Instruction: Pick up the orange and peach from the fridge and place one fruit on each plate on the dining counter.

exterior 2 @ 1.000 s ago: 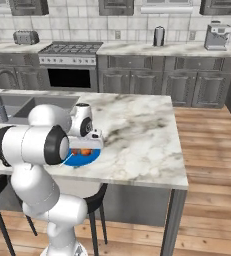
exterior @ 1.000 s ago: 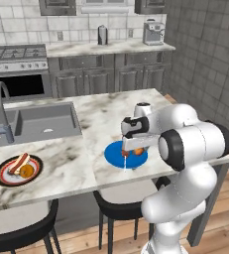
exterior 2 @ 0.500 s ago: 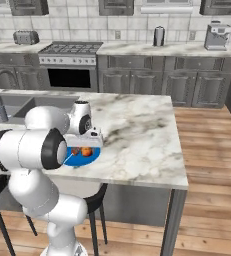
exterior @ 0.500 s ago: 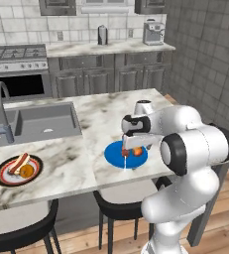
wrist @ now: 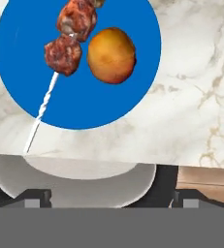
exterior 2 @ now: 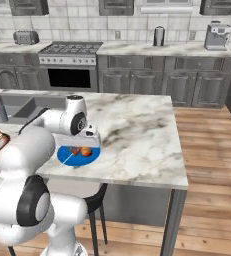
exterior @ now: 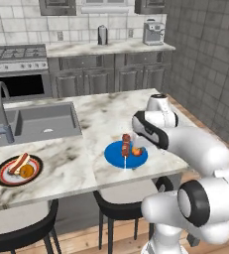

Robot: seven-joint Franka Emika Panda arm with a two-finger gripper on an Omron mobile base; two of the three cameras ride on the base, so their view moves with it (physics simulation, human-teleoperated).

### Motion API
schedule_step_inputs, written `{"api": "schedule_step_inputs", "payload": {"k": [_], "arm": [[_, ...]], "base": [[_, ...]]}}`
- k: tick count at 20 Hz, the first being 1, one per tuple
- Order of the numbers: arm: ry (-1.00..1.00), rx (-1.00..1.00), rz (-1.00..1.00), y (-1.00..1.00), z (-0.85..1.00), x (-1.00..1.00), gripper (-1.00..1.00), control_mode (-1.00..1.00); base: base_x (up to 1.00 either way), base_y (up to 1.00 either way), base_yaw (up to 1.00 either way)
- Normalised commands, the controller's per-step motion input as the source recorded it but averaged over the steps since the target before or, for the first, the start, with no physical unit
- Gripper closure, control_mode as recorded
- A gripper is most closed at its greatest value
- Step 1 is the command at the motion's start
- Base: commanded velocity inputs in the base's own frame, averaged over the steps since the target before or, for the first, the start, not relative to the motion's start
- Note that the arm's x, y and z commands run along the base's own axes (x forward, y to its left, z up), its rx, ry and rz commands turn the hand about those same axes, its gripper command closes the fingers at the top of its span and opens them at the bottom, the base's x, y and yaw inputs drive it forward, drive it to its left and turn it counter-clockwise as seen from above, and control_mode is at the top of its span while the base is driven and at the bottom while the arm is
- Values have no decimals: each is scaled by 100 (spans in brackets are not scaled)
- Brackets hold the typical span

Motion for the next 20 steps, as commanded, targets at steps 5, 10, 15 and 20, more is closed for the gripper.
{"api": "schedule_step_inputs", "payload": {"k": [5,10,15,20], "arm": [[-20,7,-9,-22,64,-100,-100,-100],[-25,4,-6,-2,65,-100,-100,-100],[-21,2,-2,0,80,-80,-100,-100],[-10,0,-2,0,87,-37,-100,-100]], "base": [[0,0,0],[0,0,0],[0,0,0],[0,0,0]]}}
